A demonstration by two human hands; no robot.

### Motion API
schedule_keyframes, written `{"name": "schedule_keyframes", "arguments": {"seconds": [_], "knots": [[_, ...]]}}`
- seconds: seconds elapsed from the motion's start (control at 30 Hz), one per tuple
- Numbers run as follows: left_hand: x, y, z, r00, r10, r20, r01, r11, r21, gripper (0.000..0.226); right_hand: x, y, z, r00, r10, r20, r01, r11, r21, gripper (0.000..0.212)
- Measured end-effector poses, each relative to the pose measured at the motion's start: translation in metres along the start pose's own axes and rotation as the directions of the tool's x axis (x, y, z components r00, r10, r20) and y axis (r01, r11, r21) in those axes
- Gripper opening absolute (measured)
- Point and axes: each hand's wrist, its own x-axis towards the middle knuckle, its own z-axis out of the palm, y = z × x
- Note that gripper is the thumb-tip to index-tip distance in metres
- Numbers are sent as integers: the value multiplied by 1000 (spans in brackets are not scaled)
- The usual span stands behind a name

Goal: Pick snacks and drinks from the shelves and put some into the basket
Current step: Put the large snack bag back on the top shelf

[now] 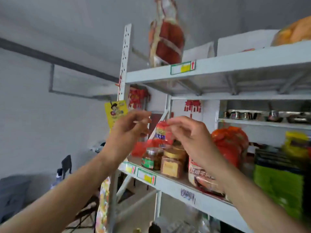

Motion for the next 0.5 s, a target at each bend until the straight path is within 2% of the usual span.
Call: {"name": "schedule_keyframes", "arguments": {"seconds": [0.1,0.2,0.33,0.5], "knots": [[61,22,4,994,91,52,-96,990,99,17,48,-22,-30,996,-71,-60,63,989,-130,18],[118,34,7,984,167,63,-177,960,219,30,101,-39,-51,980,-145,-137,105,958,-268,17],[186,42,14,982,183,46,-186,903,387,48,181,-57,-61,951,-204,-231,103,917,-385,24],[256,30,20,994,112,-3,-99,889,448,90,256,-53,-58,965,-160,-209,0,795,-607,36]]}}
